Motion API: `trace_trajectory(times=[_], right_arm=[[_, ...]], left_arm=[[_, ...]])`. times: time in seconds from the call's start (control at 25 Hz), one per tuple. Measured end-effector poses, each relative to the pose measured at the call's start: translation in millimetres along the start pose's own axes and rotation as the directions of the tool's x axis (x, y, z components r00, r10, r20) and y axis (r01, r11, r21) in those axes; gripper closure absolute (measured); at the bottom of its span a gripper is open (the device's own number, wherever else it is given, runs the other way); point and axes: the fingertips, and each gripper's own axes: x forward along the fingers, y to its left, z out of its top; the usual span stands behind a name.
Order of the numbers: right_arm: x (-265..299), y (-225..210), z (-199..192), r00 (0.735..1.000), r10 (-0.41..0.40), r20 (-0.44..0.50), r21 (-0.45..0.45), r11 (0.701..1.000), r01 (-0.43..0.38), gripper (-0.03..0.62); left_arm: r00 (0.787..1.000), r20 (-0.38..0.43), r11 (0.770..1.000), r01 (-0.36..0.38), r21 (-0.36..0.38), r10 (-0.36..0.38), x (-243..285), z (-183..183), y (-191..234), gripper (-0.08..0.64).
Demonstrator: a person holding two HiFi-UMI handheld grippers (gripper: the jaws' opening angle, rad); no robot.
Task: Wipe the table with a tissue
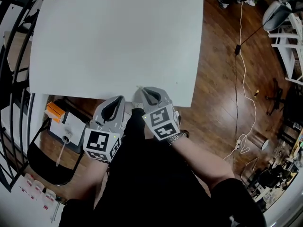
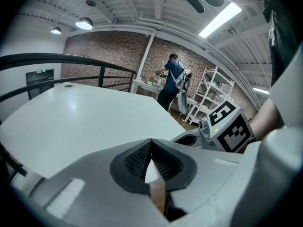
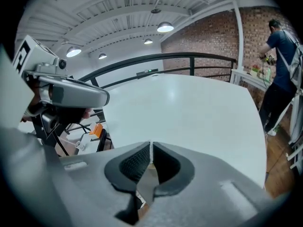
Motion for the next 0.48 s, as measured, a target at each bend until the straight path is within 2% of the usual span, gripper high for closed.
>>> trace_trajectory(times=[0.48], right_arm=[[8.1,1.0,-2.2,1.000,-0.018,-0.025,-0.005,1.000,0.018,0.583]], left_arm=[[1.000,-0.009,1.000,0.006,0.009,-0.006,2.1,0.3,4.3,0.545]])
